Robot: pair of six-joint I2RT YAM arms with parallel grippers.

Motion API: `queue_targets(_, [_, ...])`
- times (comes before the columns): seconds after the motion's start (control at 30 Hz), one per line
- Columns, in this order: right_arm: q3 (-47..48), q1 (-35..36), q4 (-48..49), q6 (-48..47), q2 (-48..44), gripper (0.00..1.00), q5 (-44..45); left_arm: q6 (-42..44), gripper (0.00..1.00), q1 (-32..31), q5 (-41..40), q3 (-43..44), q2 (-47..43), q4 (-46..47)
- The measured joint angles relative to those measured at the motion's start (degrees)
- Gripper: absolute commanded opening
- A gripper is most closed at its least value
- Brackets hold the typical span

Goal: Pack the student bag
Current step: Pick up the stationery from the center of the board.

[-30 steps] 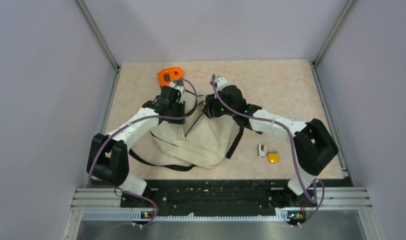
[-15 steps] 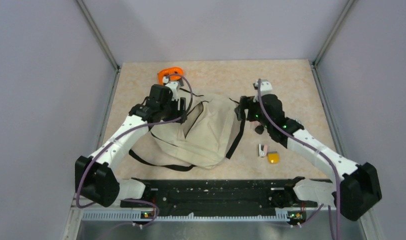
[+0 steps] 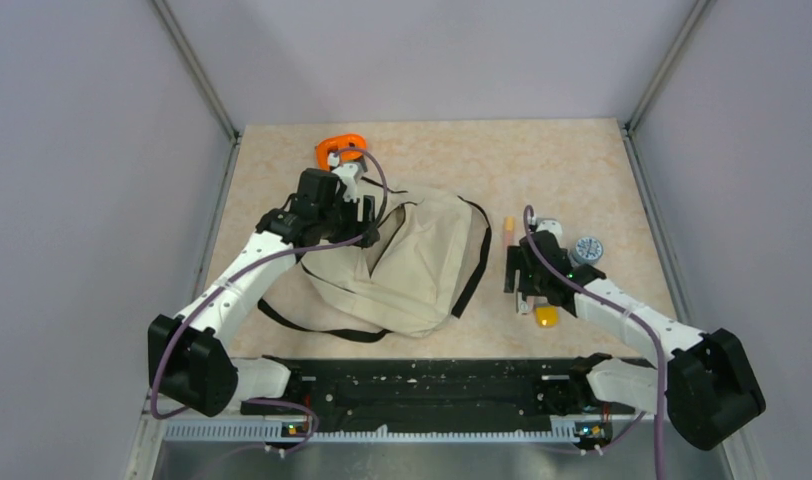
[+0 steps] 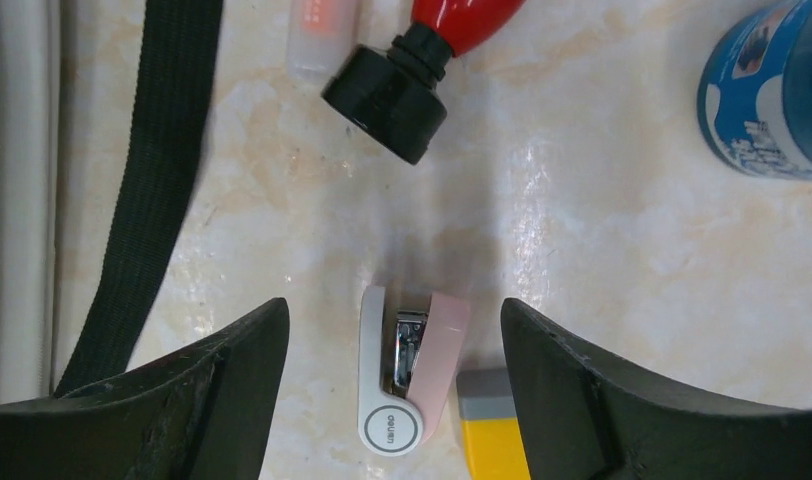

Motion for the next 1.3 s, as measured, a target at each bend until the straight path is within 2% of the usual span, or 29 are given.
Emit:
queue_targets(0.27, [-0.3, 0.0, -2.6, 2.1, 3.0, 0.69, -0.7, 0.0, 0.74, 0.0, 0.3, 0.0, 0.0, 0.0])
queue_targets(0.73, [-0.8, 0.0, -2.7, 2.7, 7.0, 0.44, -4.1, 0.0, 0.74, 0.0, -0.5, 0.0, 0.2, 0.0])
queue_targets(0.87, [-0.8, 0.0, -2.6, 2.5, 6.9, 0.41, -4.3, 0.0, 0.74, 0.0, -0.5, 0.0, 0.3, 0.0])
queue_targets(1.1, [-1.4, 0.0, -2.6, 1.3, -0.2, 0.39, -5.3, 0.0, 0.73, 0.0, 0.3, -0.2, 0.0, 0.2])
queue_targets(1.3, [0.9, 0.2, 0.5, -0.7, -7.2, 0.38, -11.1, 0.0, 0.74, 0.0, 1.7, -0.6, -1.0, 0.6])
